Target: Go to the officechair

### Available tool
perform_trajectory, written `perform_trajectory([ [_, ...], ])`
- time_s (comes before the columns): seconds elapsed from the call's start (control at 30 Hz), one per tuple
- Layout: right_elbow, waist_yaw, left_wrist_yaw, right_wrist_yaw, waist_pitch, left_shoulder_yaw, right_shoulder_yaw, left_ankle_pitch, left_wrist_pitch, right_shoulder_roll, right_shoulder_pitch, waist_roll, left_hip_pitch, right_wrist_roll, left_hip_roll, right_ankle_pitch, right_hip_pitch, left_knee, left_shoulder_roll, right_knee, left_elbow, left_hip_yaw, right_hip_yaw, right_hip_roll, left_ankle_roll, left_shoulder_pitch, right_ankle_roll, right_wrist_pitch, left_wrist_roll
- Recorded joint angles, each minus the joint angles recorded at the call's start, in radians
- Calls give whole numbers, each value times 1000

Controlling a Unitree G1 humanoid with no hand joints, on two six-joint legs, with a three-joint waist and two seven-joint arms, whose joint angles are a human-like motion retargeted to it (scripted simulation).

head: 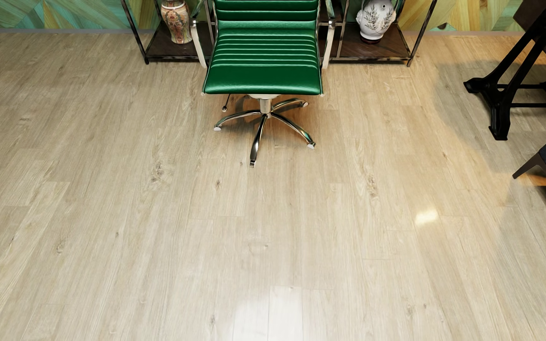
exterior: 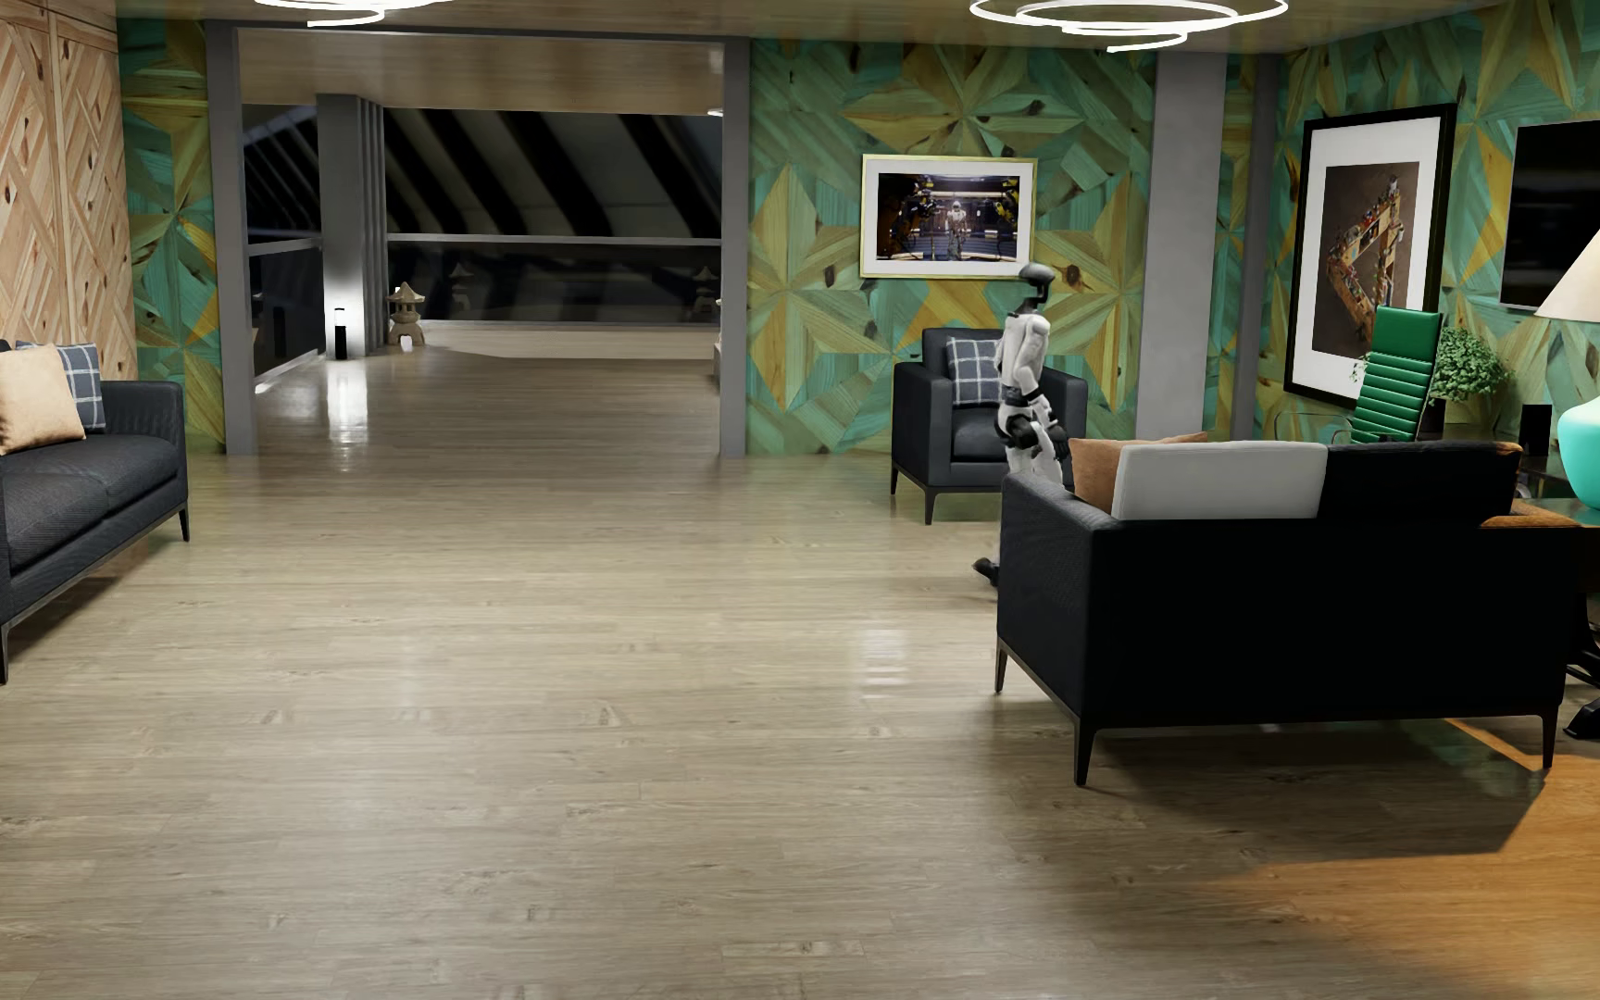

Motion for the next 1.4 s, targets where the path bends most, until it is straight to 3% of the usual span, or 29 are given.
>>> perform_trajectory([
  [0.03,-3,-5,19,2,2,9,-16,-3,-8,2,15,-4,12,2,1,-4,-37,-2,0,19,-14,-10,39,-14,-12,-18,39,3,-6],
  [0.07,1,-8,34,6,2,17,-27,-3,-13,7,23,-6,24,1,3,-10,-56,-7,-1,-10,-29,-20,57,-39,-24,-31,43,10,-11],
  [0.17,4,-18,50,37,-2,17,-49,-4,-30,13,45,-13,48,-4,5,-30,-52,-18,3,-262,-93,-70,77,-110,-61,-55,-4,14,5],
  [0.23,-1,-27,48,40,-5,7,-74,-6,-41,26,59,-13,57,9,10,-10,-20,-18,3,-477,-122,-123,252,-36,-85,-64,68,18,9],
  [0.3,3,-22,38,35,-8,-1,-79,-2,-34,40,62,-13,69,9,33,5,44,-20,8,-613,-128,-166,407,45,-114,-61,75,23,16],
  [0.43,23,-2,27,55,-6,5,-1,13,-1,29,32,-18,63,-45,110,-80,106,16,11,-619,-104,-229,289,97,-180,-18,-14,18,34],
  [0.57,-6,6,-52,30,3,-36,58,45,18,24,1,3,25,-55,207,-114,136,55,34,-618,-52,-312,207,187,-228,17,-73,-1,72],
  [0.67,-25,7,-87,10,9,-54,62,81,24,32,-19,26,-14,-15,264,-127,152,69,42,-633,-30,-374,144,249,-232,28,-119,7,75],
  [0.77,-10,1,-92,0,12,-72,56,110,28,18,-25,47,-46,-9,323,-138,154,74,41,-639,-23,-282,80,275,-195,28,-153,-7,67],
  [0.8,-6,0,-91,0,13,-78,56,93,27,15,-29,52,-58,-8,324,-141,153,94,40,-640,-22,-264,63,277,-179,22,-161,-7,63],
  [0.9,11,-2,-86,5,12,-92,61,7,23,3,-40,62,-91,-11,220,-143,155,198,43,-639,-27,-334,20,273,-235,4,-178,-5,53],
  [0.93,9,-5,-83,9,10,-94,70,-14,21,4,-51,66,-85,-12,189,-143,157,217,44,-641,-27,-334,8,272,-218,-5,-182,11,51],
  [1.0,9,-12,-70,10,4,-97,78,-13,15,-2,-63,72,-39,-9,200,-135,164,163,38,-666,-33,-207,-8,266,-153,-15,-187,29,44],
  [1.03,12,-9,-63,8,2,-101,75,-6,12,-4,-69,73,-17,-6,190,-131,166,119,36,-673,-34,-191,-8,263,-142,-19,-189,36,41],
  [1.2,37,-3,-56,3,-7,-126,55,41,9,22,-88,64,26,11,151,-118,164,-5,47,-699,-38,-187,-9,246,-174,-37,-195,52,39],
  [1.4,80,-3,-51,9,-12,-125,42,60,17,30,-77,54,16,9,131,-115,175,-15,45,-717,-12,-212,-37,232,-171,-61,-203,53,17],
])
